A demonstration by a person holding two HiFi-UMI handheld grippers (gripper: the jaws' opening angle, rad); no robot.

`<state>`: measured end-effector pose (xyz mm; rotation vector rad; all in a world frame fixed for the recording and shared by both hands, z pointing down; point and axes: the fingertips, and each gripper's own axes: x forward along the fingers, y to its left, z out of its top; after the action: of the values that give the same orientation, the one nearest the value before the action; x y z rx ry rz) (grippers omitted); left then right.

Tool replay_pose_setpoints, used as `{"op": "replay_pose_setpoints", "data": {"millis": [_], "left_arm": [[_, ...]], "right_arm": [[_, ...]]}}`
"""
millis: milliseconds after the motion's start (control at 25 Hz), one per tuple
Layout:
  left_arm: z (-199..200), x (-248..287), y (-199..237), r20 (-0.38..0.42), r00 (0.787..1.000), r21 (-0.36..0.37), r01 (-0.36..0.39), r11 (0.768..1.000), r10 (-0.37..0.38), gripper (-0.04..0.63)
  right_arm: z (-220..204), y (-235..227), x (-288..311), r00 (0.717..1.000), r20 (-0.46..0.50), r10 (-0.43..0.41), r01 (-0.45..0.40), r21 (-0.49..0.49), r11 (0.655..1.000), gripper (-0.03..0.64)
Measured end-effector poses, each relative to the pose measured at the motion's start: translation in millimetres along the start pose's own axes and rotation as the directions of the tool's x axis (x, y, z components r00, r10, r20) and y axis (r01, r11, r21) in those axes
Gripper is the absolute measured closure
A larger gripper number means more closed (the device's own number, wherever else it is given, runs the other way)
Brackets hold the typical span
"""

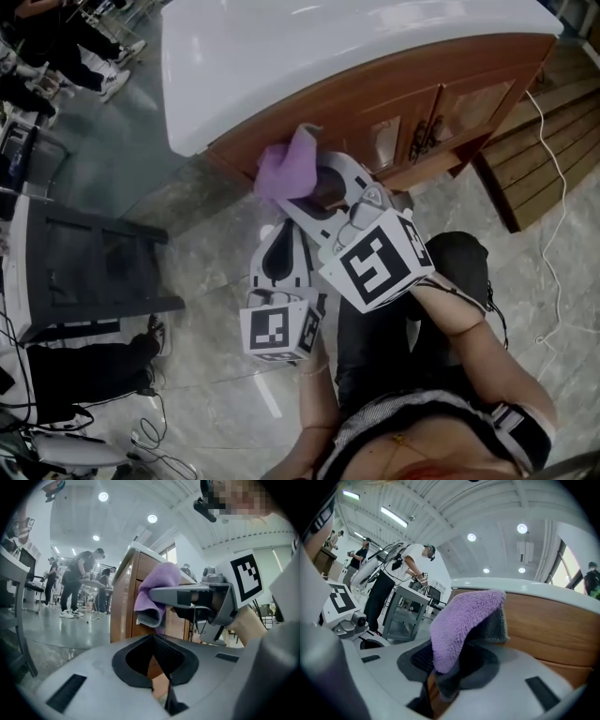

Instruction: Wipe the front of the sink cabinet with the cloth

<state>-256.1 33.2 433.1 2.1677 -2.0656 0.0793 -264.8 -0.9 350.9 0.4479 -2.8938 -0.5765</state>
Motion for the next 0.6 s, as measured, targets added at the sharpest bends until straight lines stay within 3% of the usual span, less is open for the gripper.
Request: {"op": "replay_pose_setpoints", "data": {"millis": [600], "left_arm": [[-2.0,21.9,-25.5,-0.017,0.997,0.004,0.081,0.997,-0.081,0.595]], "right_arm": [[-14.0,-36.4,-28.9,0.998,-0.024,-0.057,0.059,0.052,0.997,0.453]]}}
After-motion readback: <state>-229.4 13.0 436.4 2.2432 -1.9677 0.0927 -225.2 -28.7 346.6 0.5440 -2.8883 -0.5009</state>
